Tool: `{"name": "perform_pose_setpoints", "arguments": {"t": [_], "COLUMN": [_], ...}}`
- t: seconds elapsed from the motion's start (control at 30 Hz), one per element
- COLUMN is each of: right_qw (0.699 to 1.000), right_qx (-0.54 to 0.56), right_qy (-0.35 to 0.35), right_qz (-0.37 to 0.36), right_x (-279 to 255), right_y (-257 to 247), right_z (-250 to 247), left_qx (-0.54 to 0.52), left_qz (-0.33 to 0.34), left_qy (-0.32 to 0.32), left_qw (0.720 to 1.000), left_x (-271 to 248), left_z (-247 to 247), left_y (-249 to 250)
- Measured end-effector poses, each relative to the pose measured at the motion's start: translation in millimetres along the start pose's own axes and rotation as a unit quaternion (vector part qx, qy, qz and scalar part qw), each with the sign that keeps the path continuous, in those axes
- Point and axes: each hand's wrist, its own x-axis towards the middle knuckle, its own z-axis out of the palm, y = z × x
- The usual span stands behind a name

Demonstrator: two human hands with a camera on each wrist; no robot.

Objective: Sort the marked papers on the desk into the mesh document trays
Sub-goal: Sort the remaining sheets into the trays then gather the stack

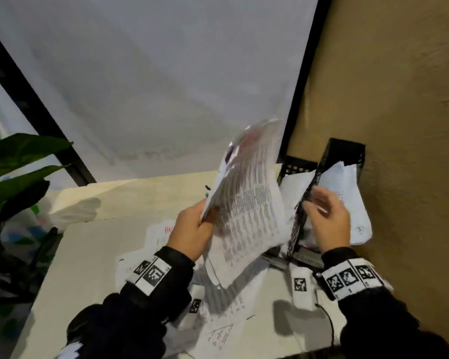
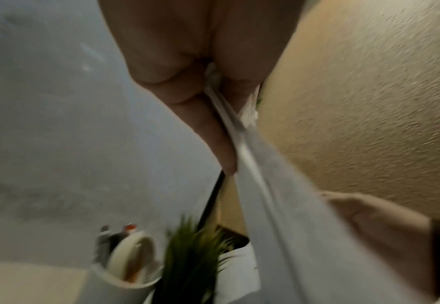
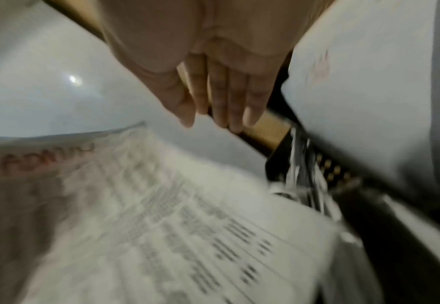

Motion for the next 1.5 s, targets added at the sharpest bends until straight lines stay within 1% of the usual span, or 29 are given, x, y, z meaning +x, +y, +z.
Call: {"name": "perform_pose_setpoints", "arguments": {"t": [0.07, 0.1, 0.13, 0.17, 0.2, 0.27, 0.33, 0.37, 0.43, 0.5, 0.57, 0.67, 0.73, 0.8, 0.83, 0.9, 0.97, 1.03, 1.07, 1.1, 1.2, 1.27, 1.37, 1.43, 1.5], "right_qw": [0.989, 0.978, 0.970, 0.966, 0.962, 0.950, 0.942, 0.944, 0.960, 0.977, 0.987, 0.992, 0.991, 0.988, 0.987, 0.986, 0.987, 0.983, 0.981, 0.981, 0.980, 0.980, 0.979, 0.978, 0.979], "right_qx": [-0.056, -0.073, -0.081, -0.088, -0.102, -0.145, -0.153, -0.144, -0.122, -0.108, -0.086, -0.059, -0.079, -0.104, -0.101, -0.116, -0.106, -0.143, -0.159, -0.151, -0.180, -0.180, -0.187, -0.196, -0.188], "right_qy": [0.140, 0.194, 0.225, 0.232, 0.220, 0.170, 0.138, 0.128, 0.094, 0.075, 0.077, 0.085, 0.093, 0.102, 0.105, 0.085, 0.077, 0.077, 0.092, 0.106, 0.080, 0.078, 0.083, 0.070, 0.064], "right_qz": [-0.006, 0.005, 0.033, 0.078, 0.130, 0.219, 0.264, 0.266, 0.233, 0.170, 0.114, 0.077, 0.052, 0.051, 0.061, 0.080, 0.090, 0.079, 0.064, 0.056, 0.035, 0.026, 0.009, 0.023, 0.051], "right_x": [16, 21, 25, 27, 29, 31, 33, 34, 35, 35, 36, 37, 37, 35, 36, 38, 38, 38, 36, 35, 35, 36, 39, 40, 38], "right_y": [4, 6, 8, 11, 16, 27, 37, 40, 43, 39, 36, 26, 20, 14, 11, 9, 3, -2, -5, -5, -1, 2, 5, 9, 14], "right_z": [-28, -41, -50, -58, -63, -70, -73, -74, -75, -77, -78, -79, -81, -82, -82, -79, -78, -79, -82, -83, -86, -83, -74, -67, -62], "left_qx": [-0.008, -0.013, -0.014, -0.009, -0.003, 0.003, 0.011, 0.017, 0.031, 0.058, 0.056, 0.016, 0.021, 0.057, 0.062, 0.040, 0.000, -0.031, -0.024, -0.001, 0.064, 0.081, 0.056, 0.032, 0.025], "left_qz": [0.046, 0.062, 0.075, 0.088, 0.101, 0.112, 0.109, 0.109, 0.103, 0.075, 0.054, 0.050, 0.012, -0.030, -0.037, -0.035, -0.031, -0.043, -0.057, -0.071, -0.092, -0.106, -0.121, -0.112, -0.088], "left_qy": [0.009, 0.007, 0.002, -0.005, -0.012, -0.033, -0.044, -0.043, -0.049, -0.058, -0.061, -0.062, -0.075, -0.100, -0.109, -0.127, -0.138, -0.143, -0.146, -0.144, -0.126, -0.134, -0.138, -0.123, -0.109], "left_qw": [0.999, 0.998, 0.997, 0.996, 0.995, 0.993, 0.993, 0.993, 0.993, 0.994, 0.995, 0.997, 0.997, 0.993, 0.991, 0.991, 0.990, 0.988, 0.987, 0.987, 0.986, 0.982, 0.981, 0.986, 0.990], "left_x": [7, 10, 13, 16, 18, 24, 29, 31, 34, 37, 38, 39, 40, 40, 40, 39, 39, 41, 41, 42, 42, 41, 40, 40, 36], "left_z": [14, 23, 31, 41, 50, 71, 91, 101, 119, 139, 157, 184, 200, 216, 223, 233, 240, 245, 247, 249, 251, 251, 249, 241, 223], "left_y": [24, 34, 42, 51, 57, 65, 70, 74, 80, 84, 87, 92, 90, 85, 82, 80, 82, 83, 81, 77, 67, 63, 59, 57, 52]}}
